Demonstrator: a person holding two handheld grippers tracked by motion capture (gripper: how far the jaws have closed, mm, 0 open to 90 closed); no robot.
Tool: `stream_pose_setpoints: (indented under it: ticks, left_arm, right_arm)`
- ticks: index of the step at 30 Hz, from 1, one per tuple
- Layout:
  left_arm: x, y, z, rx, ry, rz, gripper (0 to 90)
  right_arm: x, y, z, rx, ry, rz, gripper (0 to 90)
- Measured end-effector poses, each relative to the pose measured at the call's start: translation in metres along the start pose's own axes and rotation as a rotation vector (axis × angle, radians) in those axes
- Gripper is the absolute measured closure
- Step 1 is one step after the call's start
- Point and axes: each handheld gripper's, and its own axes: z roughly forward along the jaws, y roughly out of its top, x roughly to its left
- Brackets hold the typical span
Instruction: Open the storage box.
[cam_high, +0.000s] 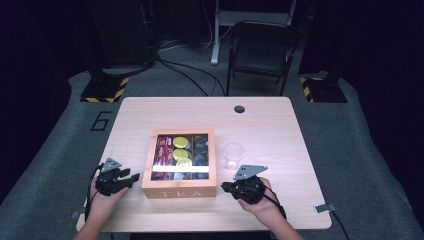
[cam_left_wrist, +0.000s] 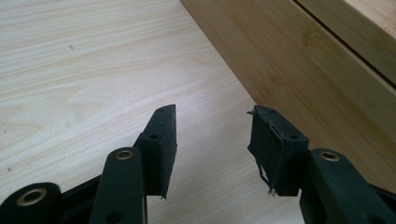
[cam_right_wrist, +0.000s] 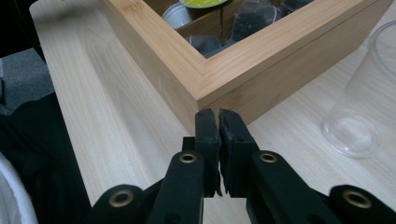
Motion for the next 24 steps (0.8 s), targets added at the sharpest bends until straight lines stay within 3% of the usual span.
stream_pose_setpoints:
  ticks: [11, 24]
  left_arm:
    - [0.002, -0.003, -0.003, -0.001, 0.006, -0.002, 50.8]
    - [0.005, -0.008, -0.01, -0.002, 0.018, -0.02, 50.8]
  right_arm:
    - [0.005, -0.003, 0.014, 0.028, 0.037, -0.012, 89.3]
    - [0.003, -0.002, 0.02, 0.036, 0.035, -0.012, 88.4]
